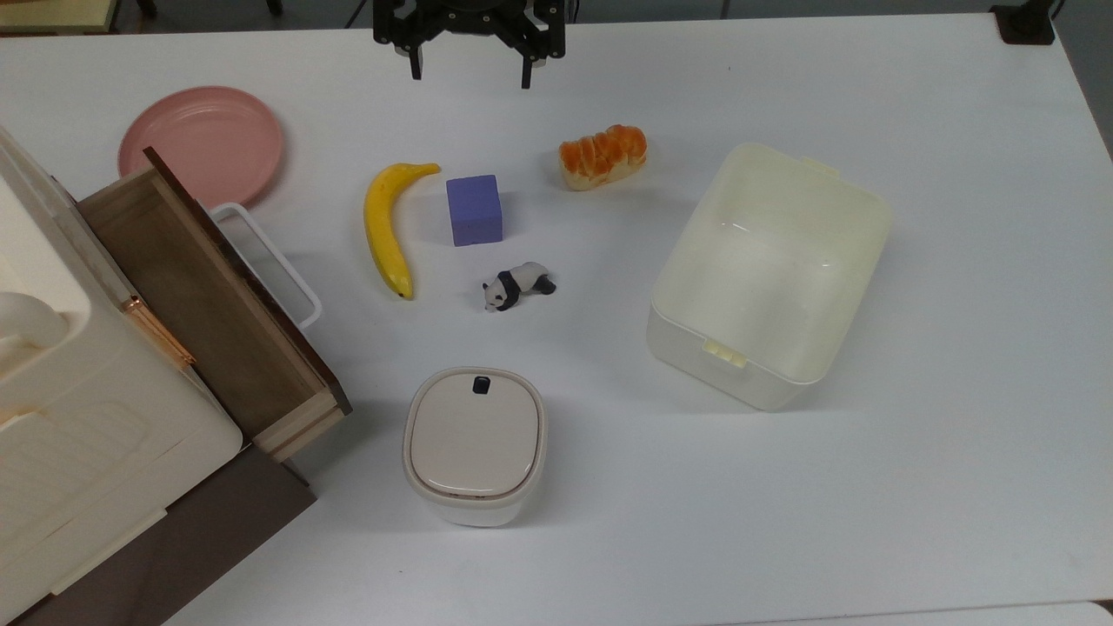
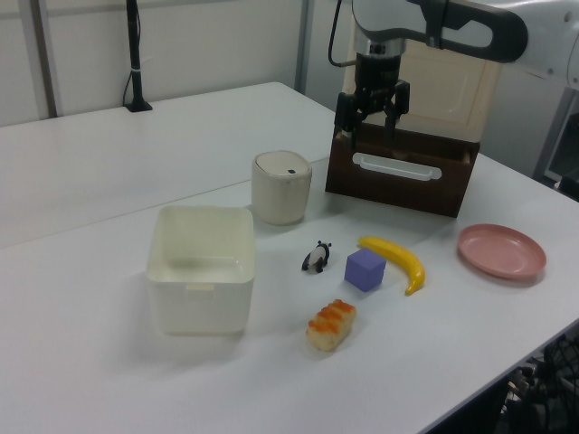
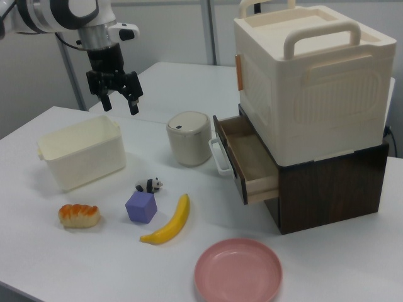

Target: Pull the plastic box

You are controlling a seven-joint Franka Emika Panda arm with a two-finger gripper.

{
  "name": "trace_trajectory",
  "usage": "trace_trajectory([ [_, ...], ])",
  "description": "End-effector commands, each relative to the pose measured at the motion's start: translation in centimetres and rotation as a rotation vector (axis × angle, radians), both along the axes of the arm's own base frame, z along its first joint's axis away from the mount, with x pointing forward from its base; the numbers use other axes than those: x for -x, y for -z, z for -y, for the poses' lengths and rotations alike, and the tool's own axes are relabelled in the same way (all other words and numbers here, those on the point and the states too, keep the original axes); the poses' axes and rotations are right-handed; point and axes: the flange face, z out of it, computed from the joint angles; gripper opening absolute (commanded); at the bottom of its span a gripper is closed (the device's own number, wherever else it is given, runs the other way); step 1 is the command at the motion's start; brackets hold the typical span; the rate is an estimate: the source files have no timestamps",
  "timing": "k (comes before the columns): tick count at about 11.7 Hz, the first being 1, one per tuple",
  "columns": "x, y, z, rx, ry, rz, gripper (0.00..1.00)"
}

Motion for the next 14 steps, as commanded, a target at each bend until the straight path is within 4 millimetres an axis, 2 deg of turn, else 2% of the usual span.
trace_trajectory([
  [1, 0.4, 0.3, -0.6, -0.019, 0.000, -0.011, 1.00],
  [9, 0.3, 0.7, -0.9, -0.021, -0.018, -0.019, 1.00],
  [10, 0.3, 1.1, -0.9, -0.020, -0.021, -0.026, 1.00],
  [12, 0.2, 2.8, -2.9, -0.029, -0.093, -0.029, 1.00],
  [14, -0.6, 4.7, -3.6, -0.042, -0.148, -0.023, 1.00],
])
